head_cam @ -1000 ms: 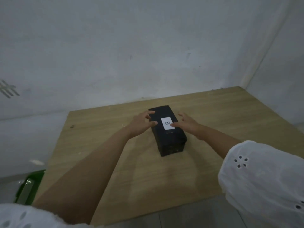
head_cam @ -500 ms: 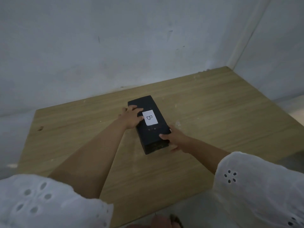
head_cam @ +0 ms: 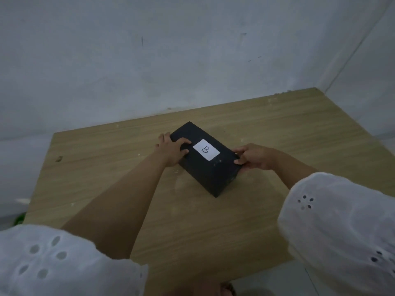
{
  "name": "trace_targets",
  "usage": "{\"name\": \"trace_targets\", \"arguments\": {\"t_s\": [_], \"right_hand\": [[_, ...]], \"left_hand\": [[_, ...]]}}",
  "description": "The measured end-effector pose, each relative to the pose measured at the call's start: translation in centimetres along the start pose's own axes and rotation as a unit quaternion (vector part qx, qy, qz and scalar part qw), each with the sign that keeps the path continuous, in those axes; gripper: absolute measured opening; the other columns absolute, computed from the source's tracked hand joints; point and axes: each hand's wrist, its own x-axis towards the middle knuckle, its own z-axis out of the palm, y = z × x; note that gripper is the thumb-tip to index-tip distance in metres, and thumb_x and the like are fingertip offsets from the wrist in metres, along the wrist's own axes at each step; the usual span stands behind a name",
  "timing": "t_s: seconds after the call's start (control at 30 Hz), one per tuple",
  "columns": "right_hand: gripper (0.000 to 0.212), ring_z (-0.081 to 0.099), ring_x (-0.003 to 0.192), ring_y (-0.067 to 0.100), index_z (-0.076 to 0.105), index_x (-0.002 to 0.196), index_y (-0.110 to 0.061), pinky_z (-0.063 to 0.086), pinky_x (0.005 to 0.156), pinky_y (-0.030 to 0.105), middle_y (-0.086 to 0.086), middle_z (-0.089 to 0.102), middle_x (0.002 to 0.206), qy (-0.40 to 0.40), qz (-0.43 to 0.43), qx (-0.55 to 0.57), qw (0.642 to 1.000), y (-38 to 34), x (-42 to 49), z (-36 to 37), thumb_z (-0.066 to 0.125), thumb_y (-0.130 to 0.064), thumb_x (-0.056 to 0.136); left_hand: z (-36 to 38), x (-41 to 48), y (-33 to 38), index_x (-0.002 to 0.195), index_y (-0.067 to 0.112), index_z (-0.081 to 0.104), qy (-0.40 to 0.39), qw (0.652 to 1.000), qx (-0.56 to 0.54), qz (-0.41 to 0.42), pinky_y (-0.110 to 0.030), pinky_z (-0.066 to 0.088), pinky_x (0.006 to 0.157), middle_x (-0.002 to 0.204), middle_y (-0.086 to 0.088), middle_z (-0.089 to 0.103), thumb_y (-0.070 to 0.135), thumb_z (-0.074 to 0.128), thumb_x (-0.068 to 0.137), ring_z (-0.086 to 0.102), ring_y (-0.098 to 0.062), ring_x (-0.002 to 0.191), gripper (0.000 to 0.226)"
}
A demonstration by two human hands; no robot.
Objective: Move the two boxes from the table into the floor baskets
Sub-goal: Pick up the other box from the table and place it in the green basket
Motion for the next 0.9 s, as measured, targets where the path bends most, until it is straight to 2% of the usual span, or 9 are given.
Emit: {"name": "trace_targets", "arguments": {"t_s": [0.1, 0.17, 0.23, 0.33, 0.43, 0.53, 0.63, 0.77, 0.9], "right_hand": [[0.048, 0.054, 0.107, 0.026, 0.049, 0.134, -0.005, 0.049, 0.088, 0.035, 0.013, 0.054, 0.124, 0.045, -0.006, -0.054, 0.997, -1.3, 0.7, -0.7, 0.038, 0.014, 0.091], [0.045, 0.054, 0.105, 0.026, 0.051, 0.131, -0.003, 0.049, 0.090, 0.035, 0.014, 0.054, 0.118, 0.096, -0.018, -0.046, 0.994, -1.6, 1.5, -0.6, 0.040, 0.013, 0.091], [0.042, 0.054, 0.112, 0.031, 0.050, 0.131, -0.002, 0.049, 0.091, 0.038, 0.018, 0.053, 0.126, 0.175, -0.022, 0.012, 0.984, -1.4, 2.2, 0.0, 0.045, 0.009, 0.091], [0.042, 0.052, 0.113, 0.033, 0.044, 0.134, -0.005, 0.049, 0.085, 0.041, 0.018, 0.049, 0.135, 0.261, 0.005, 0.120, 0.958, 0.0, 2.5, 1.7, 0.053, -0.013, 0.094], [0.045, 0.055, 0.095, 0.028, 0.047, 0.127, -0.007, 0.048, 0.078, 0.044, 0.012, 0.054, 0.119, 0.206, 0.061, 0.237, 0.947, 1.3, 2.2, 4.0, 0.043, -0.040, 0.096], [0.050, 0.054, 0.100, 0.033, 0.045, 0.120, -0.016, 0.048, 0.076, 0.050, 0.011, 0.052, 0.116, 0.142, 0.094, 0.260, 0.950, 1.6, 1.8, 5.5, 0.041, -0.057, 0.091], [0.057, 0.050, 0.108, 0.038, 0.037, 0.130, -0.027, 0.047, 0.077, 0.058, 0.009, 0.046, 0.115, 0.111, 0.097, 0.249, 0.957, 2.1, 1.5, 5.8, 0.047, -0.061, 0.085], [0.057, 0.053, 0.100, 0.035, 0.032, 0.135, -0.038, 0.051, 0.075, 0.058, 0.006, 0.048, 0.115, 0.075, 0.061, 0.235, 0.967, 3.1, 0.9, 5.4, 0.050, -0.058, 0.085], [0.042, 0.060, 0.100, 0.026, 0.038, 0.126, -0.044, 0.055, 0.074, 0.055, -0.003, 0.057, 0.114, 0.042, 0.011, 0.207, 0.977, 2.8, 0.1, 5.8, 0.050, -0.055, 0.087]], "left_hand": [[0.2, -0.3, -0.9, 0.135, 0.042, 0.036, -0.021, 0.999, -0.047, -0.004, -0.055, 0.011, 0.112, 0.154, -0.020, 0.005, 0.041, 0.040, 0.093, -0.004, -0.039, 0.142, 0.042], [0.6, -0.4, -1.3, 0.136, 0.042, 0.035, -0.025, 0.997, -0.075, -0.005, -0.053, 0.013, 0.113, 0.154, -0.019, 0.002, 0.038, 0.041, 0.093, -0.002, -0.039, 0.142, 0.044], [0.7, -0.4, -1.6, 0.136, 0.042, 0.036, -0.016, 0.996, -0.093, -0.009, -0.051, 0.017, 0.112, 0.153, -0.018, 0.003, 0.037, 0.042, 0.093, 0.004, -0.038, 0.141, 0.044], [0.7, 0.1, -1.9, 0.135, 0.041, 0.039, -0.003, 0.993, -0.118, -0.014, -0.045, 0.020, 0.112, 0.150, -0.017, 0.009, 0.035, 0.042, 0.094, 0.013, -0.037, 0.137, 0.042], [0.6, 0.3, -1.8, 0.134, 0.040, 0.040, -0.007, 0.988, -0.149, -0.026, -0.043, 0.018, 0.112, 0.147, -0.016, 0.013, 0.033, 0.037, 0.095, 0.017, -0.036, 0.134, 0.040], [0.4, 0.2, -1.7, 0.138, 0.038, 0.035, -0.022, 0.986, -0.158, -0.050, -0.042, 0.019, 0.111, 0.145, -0.017, 0.015, 0.036, 0.038, 0.094, 0.020, -0.036, 0.133, 0.044], [-0.5, -0.5, -2.1, 0.142, 0.025, 0.028, -0.012, 0.969, -0.228, -0.090, -0.039, 0.033, 0.102, 0.145, -0.016, 0.027, 0.036, 0.047, 0.091, 0.036, -0.034, 0.128, 0.056], [-1.3, -3.0, -3.8, 0.136, 0.003, 0.032, -0.020, 0.897, -0.406, -0.174, -0.034, 0.047, 0.080, 0.137, -0.014, 0.045, 0.030, 0.054, 0.090, 0.052, -0.024, 0.105, 0.058], [0.1, -6.1, -6.2, 0.129, 0.009, 0.048, -0.102, 0.857, -0.470, -0.183, -0.035, 0.047, 0.087, 0.131, -0.012, 0.054, 0.035, 0.058, 0.087, 0.055, -0.026, 0.109, 0.050]]}}
